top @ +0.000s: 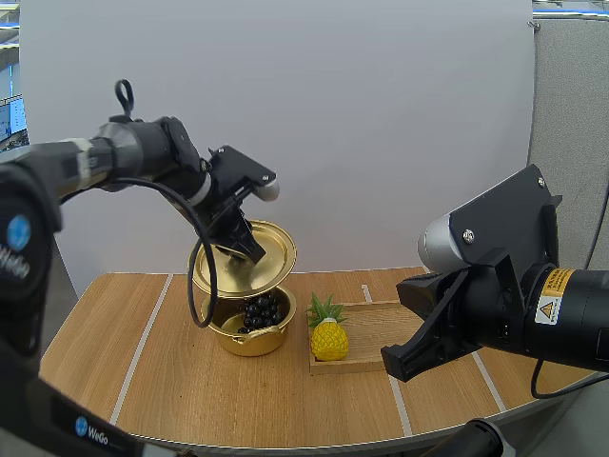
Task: Open the pot, put the grape inside, and close it
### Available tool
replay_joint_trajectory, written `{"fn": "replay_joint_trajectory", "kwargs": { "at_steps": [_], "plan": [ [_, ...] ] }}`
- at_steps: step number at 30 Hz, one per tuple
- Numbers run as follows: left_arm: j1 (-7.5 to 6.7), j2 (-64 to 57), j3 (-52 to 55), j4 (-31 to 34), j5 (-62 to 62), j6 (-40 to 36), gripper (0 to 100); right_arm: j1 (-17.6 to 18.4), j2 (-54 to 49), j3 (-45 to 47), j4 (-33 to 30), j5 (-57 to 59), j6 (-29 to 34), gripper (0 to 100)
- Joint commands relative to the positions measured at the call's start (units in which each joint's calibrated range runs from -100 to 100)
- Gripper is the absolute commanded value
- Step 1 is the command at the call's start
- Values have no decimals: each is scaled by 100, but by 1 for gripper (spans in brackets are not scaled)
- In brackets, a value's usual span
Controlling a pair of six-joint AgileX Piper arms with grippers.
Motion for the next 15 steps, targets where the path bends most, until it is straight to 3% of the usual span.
{"fn": "replay_joint_trajectory", "kwargs": {
  "at_steps": [1, 15],
  "plan": [
    [-12, 343, -5, -122, -250, 80, 0, -27, -40, 3, 6, 12, -7, 0],
    [-12, 1171, -5, -122, -482, 250, 0, -140, -40, 3, 88, 12, -7, 0]
  ]
}}
